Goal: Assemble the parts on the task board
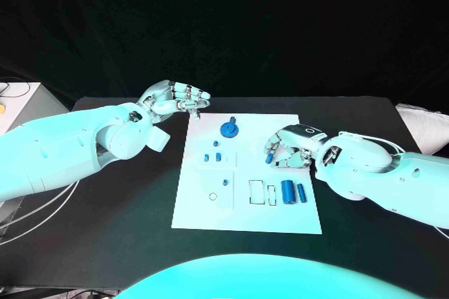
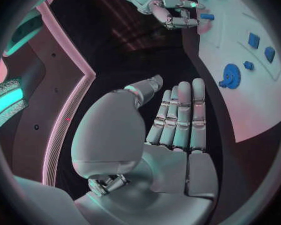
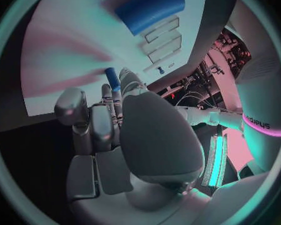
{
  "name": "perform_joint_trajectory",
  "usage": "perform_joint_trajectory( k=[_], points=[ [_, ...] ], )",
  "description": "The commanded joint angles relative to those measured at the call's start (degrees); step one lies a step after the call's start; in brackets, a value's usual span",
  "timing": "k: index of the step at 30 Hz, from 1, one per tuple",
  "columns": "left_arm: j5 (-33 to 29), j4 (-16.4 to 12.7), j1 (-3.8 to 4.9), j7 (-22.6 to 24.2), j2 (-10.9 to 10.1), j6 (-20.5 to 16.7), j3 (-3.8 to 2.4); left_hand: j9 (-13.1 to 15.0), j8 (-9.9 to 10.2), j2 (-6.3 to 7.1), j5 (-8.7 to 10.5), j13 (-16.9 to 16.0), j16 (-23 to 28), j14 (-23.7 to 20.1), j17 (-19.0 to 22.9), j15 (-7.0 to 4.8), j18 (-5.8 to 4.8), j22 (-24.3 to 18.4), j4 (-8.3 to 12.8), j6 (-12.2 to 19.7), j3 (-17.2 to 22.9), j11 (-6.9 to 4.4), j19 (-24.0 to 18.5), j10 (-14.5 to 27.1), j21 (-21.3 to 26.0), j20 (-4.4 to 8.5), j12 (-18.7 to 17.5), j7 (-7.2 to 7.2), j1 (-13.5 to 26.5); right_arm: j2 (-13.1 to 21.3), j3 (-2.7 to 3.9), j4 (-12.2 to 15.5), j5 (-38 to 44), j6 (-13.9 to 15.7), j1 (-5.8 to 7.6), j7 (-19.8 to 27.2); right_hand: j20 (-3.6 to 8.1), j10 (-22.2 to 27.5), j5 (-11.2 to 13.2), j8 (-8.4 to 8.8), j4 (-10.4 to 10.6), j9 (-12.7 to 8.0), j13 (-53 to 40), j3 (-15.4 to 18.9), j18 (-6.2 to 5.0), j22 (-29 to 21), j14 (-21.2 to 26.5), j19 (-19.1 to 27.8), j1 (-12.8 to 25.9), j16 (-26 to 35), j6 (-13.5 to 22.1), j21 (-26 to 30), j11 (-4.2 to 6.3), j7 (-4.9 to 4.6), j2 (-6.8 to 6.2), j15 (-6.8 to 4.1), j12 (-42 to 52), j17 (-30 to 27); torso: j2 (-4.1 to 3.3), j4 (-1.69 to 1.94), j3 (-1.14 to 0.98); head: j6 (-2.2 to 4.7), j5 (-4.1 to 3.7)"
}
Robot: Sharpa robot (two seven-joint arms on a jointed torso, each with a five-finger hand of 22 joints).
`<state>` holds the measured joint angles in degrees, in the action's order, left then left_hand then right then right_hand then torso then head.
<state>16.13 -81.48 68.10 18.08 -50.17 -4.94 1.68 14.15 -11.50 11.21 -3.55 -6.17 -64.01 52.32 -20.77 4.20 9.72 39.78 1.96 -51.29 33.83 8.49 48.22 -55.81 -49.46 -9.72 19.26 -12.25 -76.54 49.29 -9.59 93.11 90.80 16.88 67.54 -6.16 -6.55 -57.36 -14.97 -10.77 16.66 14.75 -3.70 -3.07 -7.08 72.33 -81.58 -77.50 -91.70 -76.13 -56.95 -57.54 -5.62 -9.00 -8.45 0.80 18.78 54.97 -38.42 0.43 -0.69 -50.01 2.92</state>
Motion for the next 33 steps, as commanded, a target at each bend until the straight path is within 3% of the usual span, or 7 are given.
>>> perform_joint_trajectory(
  k=[1,4,6,14,20,27,33],
  points=[
    [-0.36,-0.11,0.02,0.22,0.07,0.93,-0.05,-0.09,0.12,-0.30,-0.13,0.09,0.39,-0.06,0.05,0.31,0.81,-0.07,-0.01,0.38,-0.47,0.04,0.40,0.43,0.17,-0.20,0.34,0.06,-0.47,-0.30,-0.06,-0.15,1.72,0.19,-0.32,-0.92,0.08,-1.11,0.32,-0.15,0.02,-0.14,0.04,-0.99,0.91,0.52,-0.61,-0.68,0.07,-0.37,-0.78,-0.91,0.03,-0.10,0.35,0.01,-0.41,0.51,0.00,-0.07,0.00,0.01,0.06],
    [-0.36,-0.11,0.02,0.17,0.07,0.96,-0.05,-0.09,0.12,-0.30,-0.13,0.09,0.39,-0.06,0.05,0.31,0.81,-0.07,-0.01,0.38,-0.47,0.04,0.40,0.43,0.17,-0.20,0.34,0.06,-0.47,-0.56,-0.08,-0.25,1.74,0.29,-0.55,-1.11,0.29,-3.05,0.58,-0.15,0.03,-0.29,0.06,-3.11,1.13,1.31,-1.24,-1.36,0.14,-0.76,-1.80,-2.16,0.28,0.01,0.44,-0.21,-1.32,1.54,0.00,-0.10,-0.04,0.01,0.06],
    [-0.36,-0.11,0.02,0.14,0.08,0.99,-0.05,-0.09,0.11,-0.35,-0.12,0.09,0.39,-0.06,0.06,0.32,0.80,-0.09,-0.07,0.37,-0.50,0.05,0.41,0.44,0.21,-0.20,0.37,0.06,-0.42,-0.73,-0.08,-0.29,1.75,0.38,-0.64,-1.25,0.45,-4.50,1.45,0.18,-0.01,-0.58,0.09,-6.06,1.25,1.74,-1.64,-1.69,0.69,-0.81,-2.47,-2.63,0.44,0.11,-0.40,-0.33,-3.12,1.97,0.04,-0.09,-0.04,0.01,-0.02],
    [-0.36,-0.12,0.02,0.05,0.06,1.04,-0.05,-0.09,0.11,-0.35,-0.12,0.09,0.39,-0.06,0.06,0.32,0.80,-0.09,-0.07,0.37,-0.50,0.05,0.41,0.44,0.21,-0.20,0.37,0.06,-0.42,-1.27,-0.09,-0.58,2.13,0.84,-0.88,-2.16,0.85,-7.65,2.25,-0.01,-0.17,-0.54,-0.01,-13.11,1.66,3.30,-2.33,-2.72,1.72,-1.53,-4.45,-4.84,0.98,0.70,-1.74,-0.82,-5.75,4.02,0.04,-0.06,0.01,0.01,-0.10],
    [-0.36,-0.14,0.02,-0.02,0.05,1.09,-0.05,-0.09,0.11,-0.35,-0.12,0.09,0.39,-0.06,0.06,0.32,0.80,-0.09,-0.07,0.37,-0.50,0.05,0.41,0.44,0.21,-0.20,0.37,0.06,-0.42,-1.79,-0.09,-0.79,3.13,2.65,-1.28,-4.02,1.31,-10.32,5.04,-0.95,-0.73,0.20,-0.16,-19.30,2.05,4.73,-2.59,-3.61,1.66,-1.94,-6.17,-7.00,1.71,1.44,-1.59,-1.47,-7.04,5.12,0.02,-0.09,0.02,0.01,-0.21],
    [-0.36,-0.12,0.02,-0.08,0.04,1.17,-0.05,-0.09,0.11,-0.35,-0.12,0.09,0.39,-0.06,0.06,0.32,0.80,-0.09,-0.07,0.37,-0.50,0.05,0.41,0.44,0.21,-0.20,0.37,0.06,-0.42,-1.89,-0.09,-0.18,2.60,6.03,-1.64,-6.01,1.99,-13.79,6.23,-3.09,-3.35,2.47,-0.42,-26.09,2.40,6.11,-2.65,-4.37,3.41,-1.75,-6.95,-8.90,2.50,2.15,-1.23,-2.18,-8.46,5.08,0.07,-0.05,0.02,0.01,-0.32],
    [-0.36,-0.07,0.02,-0.13,0.04,1.21,-0.05,-0.09,0.11,-0.35,-0.12,0.09,0.39,-0.06,0.06,0.32,0.80,-0.09,-0.07,0.37,-0.50,0.05,0.41,0.44,0.21,-0.20,0.37,0.06,-0.42,-0.81,0.01,1.55,-0.70,8.50,-1.60,-6.46,2.19,-15.33,6.05,-4.59,-6.17,4.60,-0.62,-30.61,2.57,6.90,-2.77,-4.72,6.27,-1.70,-6.17,-9.78,2.68,2.19,-2.05,-2.32,-9.82,5.17,0.09,-0.07,0.01,0.01,-0.27]
  ],
)
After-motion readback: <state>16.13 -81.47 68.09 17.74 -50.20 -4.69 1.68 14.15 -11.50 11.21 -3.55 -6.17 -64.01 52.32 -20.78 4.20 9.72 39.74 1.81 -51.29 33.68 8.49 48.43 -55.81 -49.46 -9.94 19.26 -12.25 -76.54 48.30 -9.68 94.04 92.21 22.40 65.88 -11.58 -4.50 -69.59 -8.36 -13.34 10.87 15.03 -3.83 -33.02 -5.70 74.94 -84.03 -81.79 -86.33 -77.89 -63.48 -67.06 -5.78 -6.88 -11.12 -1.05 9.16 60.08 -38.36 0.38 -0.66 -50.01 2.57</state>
